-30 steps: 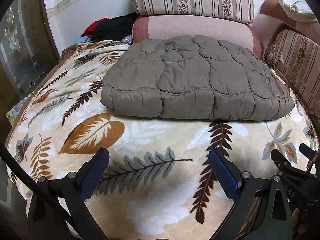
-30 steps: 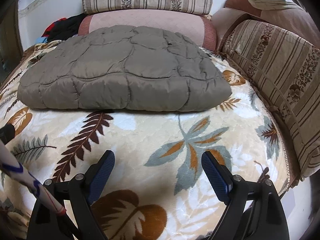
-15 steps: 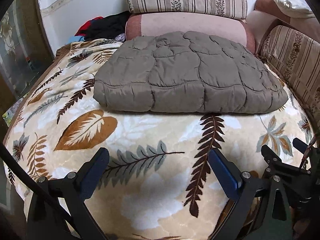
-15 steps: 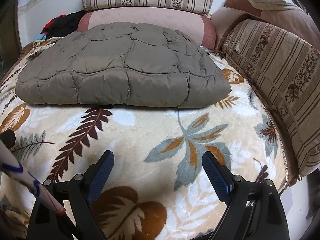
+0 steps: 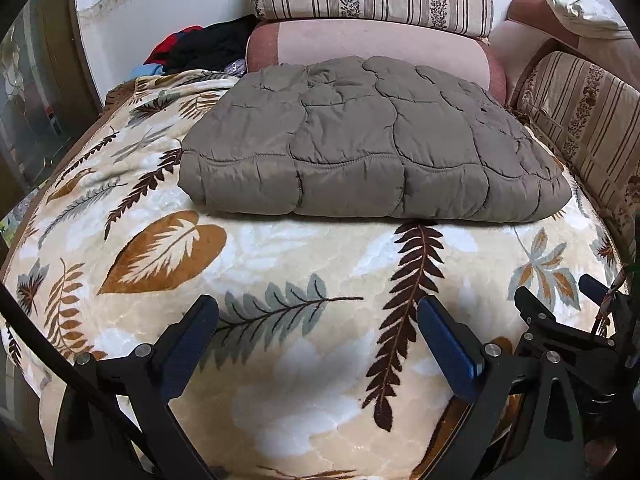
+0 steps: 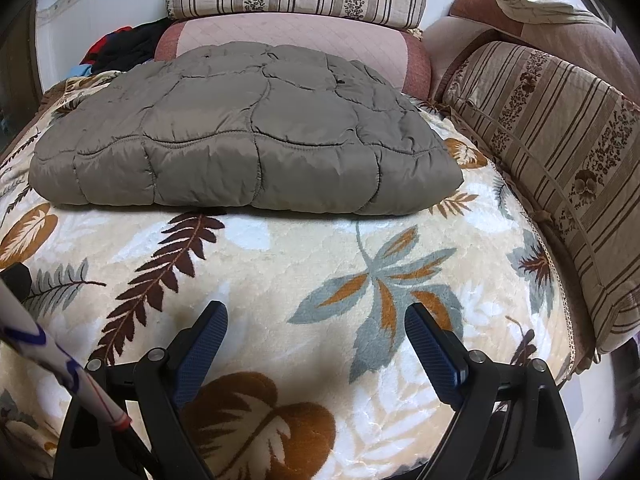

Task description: Fold large clothes

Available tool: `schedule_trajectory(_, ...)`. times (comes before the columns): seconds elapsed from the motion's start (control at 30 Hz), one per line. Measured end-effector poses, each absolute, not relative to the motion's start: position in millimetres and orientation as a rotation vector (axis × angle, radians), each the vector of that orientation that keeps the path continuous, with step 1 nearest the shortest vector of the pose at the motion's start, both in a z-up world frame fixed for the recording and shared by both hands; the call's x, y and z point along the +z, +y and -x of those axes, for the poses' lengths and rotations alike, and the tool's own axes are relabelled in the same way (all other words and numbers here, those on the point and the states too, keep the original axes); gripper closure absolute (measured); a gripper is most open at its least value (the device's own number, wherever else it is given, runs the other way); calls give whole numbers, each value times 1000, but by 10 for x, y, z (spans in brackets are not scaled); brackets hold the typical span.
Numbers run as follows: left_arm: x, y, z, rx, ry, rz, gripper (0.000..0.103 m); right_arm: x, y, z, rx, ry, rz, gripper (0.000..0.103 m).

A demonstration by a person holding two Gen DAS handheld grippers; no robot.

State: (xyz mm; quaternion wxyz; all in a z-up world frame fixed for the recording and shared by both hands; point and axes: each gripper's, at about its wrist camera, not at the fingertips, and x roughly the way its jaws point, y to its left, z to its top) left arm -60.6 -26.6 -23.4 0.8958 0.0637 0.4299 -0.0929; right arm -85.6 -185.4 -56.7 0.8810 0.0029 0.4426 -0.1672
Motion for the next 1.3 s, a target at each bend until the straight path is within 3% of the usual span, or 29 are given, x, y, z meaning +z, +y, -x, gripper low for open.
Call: schedule_trajectory(1.3, -313, -216, 583, -190, 904, -127, 4, -613, -1791, 836, -342, 927, 21, 9)
